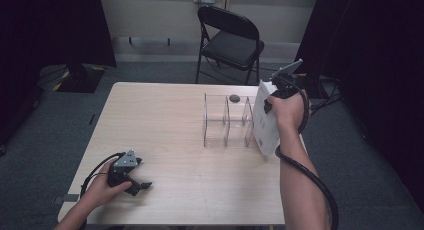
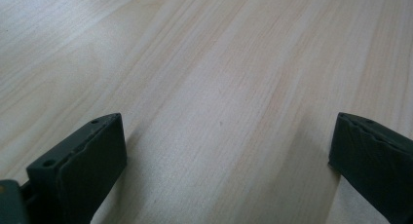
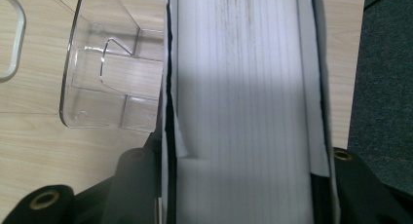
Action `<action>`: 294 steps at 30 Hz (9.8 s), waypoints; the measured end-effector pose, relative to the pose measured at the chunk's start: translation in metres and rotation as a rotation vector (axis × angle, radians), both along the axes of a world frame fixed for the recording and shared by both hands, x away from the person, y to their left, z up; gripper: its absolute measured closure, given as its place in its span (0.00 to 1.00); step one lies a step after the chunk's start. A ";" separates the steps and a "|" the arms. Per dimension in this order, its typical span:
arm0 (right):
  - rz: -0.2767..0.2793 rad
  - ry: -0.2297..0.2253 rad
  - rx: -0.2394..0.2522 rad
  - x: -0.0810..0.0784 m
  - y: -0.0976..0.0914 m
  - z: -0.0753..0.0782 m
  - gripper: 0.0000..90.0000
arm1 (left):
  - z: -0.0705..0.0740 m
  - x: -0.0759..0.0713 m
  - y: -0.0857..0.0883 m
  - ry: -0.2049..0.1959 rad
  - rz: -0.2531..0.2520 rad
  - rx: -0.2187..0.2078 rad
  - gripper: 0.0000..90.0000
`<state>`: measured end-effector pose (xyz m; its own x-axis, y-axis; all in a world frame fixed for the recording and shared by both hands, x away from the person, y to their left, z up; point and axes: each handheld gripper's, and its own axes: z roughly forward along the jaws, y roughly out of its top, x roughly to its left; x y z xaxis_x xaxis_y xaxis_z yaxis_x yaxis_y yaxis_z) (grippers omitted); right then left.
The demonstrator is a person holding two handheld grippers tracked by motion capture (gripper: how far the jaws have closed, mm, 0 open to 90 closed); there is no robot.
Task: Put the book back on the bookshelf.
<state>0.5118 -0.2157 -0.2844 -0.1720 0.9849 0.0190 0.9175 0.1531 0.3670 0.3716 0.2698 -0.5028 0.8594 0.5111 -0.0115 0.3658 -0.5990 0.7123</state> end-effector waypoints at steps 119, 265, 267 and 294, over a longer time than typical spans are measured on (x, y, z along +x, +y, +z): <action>-0.017 -0.078 0.032 0.018 0.009 -0.029 0.55 | 0.000 0.000 0.000 0.000 -0.001 0.000 0.00; 0.305 0.061 0.022 -0.071 -0.007 -0.044 0.18 | 0.000 0.000 0.000 0.000 -0.001 0.000 0.00; 0.315 0.068 0.024 -0.073 -0.005 -0.047 0.18 | 0.000 0.000 0.000 0.000 -0.001 0.001 0.00; 0.433 0.030 0.114 -0.092 0.018 -0.070 0.18 | -0.001 0.000 0.000 -0.007 0.005 -0.003 0.00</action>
